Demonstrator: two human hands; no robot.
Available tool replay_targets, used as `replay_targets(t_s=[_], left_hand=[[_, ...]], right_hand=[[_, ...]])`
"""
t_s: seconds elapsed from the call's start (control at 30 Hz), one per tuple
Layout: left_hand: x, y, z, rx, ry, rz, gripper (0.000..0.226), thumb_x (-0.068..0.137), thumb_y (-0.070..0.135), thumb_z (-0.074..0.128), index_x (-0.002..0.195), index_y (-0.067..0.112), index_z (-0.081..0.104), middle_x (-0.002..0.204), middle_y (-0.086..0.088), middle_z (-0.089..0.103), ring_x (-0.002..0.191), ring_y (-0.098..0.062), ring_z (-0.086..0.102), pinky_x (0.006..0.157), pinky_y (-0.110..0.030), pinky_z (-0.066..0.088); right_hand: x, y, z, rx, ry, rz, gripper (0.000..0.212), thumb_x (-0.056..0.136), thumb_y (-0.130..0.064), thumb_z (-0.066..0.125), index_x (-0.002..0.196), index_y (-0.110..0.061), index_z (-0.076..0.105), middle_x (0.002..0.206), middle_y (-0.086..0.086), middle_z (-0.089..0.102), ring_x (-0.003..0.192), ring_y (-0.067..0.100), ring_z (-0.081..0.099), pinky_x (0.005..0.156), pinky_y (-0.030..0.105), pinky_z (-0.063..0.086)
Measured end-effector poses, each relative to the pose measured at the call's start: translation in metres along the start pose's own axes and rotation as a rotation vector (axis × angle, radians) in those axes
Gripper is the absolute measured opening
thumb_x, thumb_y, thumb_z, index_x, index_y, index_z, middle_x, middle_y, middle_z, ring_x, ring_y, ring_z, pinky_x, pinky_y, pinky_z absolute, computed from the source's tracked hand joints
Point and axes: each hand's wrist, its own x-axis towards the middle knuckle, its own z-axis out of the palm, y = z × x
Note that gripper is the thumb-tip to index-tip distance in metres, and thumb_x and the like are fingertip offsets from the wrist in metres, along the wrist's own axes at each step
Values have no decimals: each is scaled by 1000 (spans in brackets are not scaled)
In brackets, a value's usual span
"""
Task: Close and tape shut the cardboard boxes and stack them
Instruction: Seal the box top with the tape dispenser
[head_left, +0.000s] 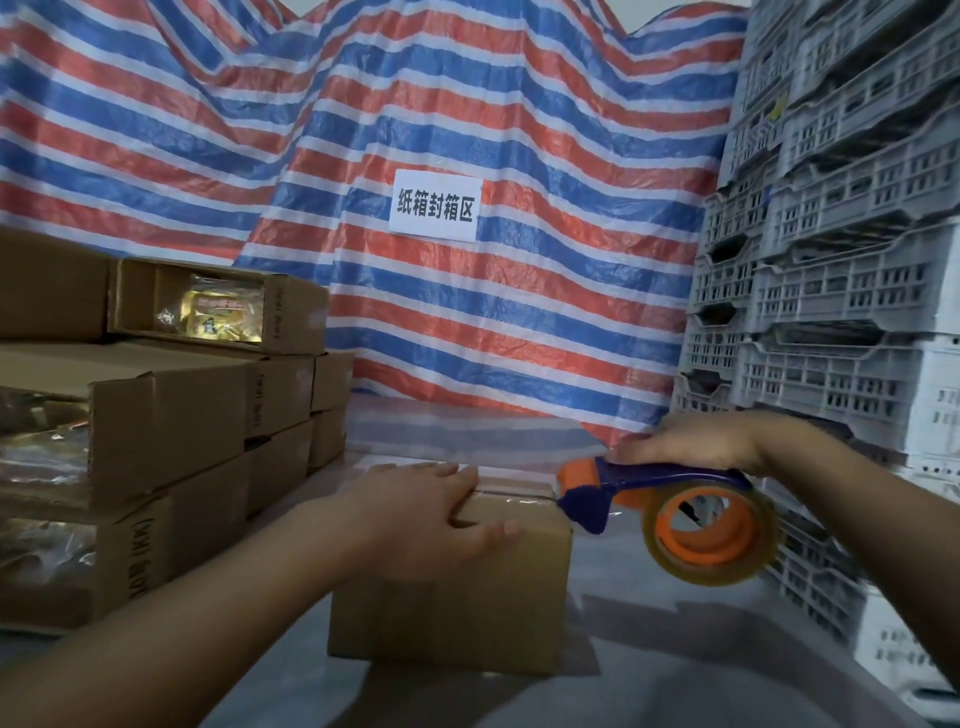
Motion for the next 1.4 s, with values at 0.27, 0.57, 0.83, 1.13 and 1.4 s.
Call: replay_targets(t_s=[0.27,0.57,0.83,1.13,1.4], left_hand=[[15,71,2,-58,73,132,65,89,72,39,135,27,42,125,5,56,108,-14,52,90,-34,41],[22,63,16,27,81,132,75,92,73,23,155,32,14,163,2,16,148,-20,19,117,-42,18],[22,65,14,1,101,147,61,94,69,28,145,36,33,152,3,39,137,-18,38,108,-37,31],[17,66,14,-21,109,149,64,95,67,29,151,40,19,161,7,20,147,-18,22,117,-42,18],[17,67,12,8,122,185,55,97,62,34,146,37,32,156,7,31,140,-17,32,113,-41,27]], right_hand=[[-3,9,13,100,20,-27,95,61,-89,58,115,-12,68,102,15,75,93,33,72,96,47,55],[-34,44,-9,230,-3,-93,34,84,-67,57,63,-46,74,59,-15,68,50,-2,60,54,12,45],[-18,-44,-1,-678,184,48,62,74,-80,55,73,-19,67,64,-4,65,53,14,61,53,29,46],[-29,11,60,-1013,429,75,52,92,-71,41,83,-21,52,77,-3,57,70,20,55,60,30,40],[-60,34,127,-654,546,271,59,93,-74,31,64,-23,40,64,-8,42,58,16,46,48,30,32]])
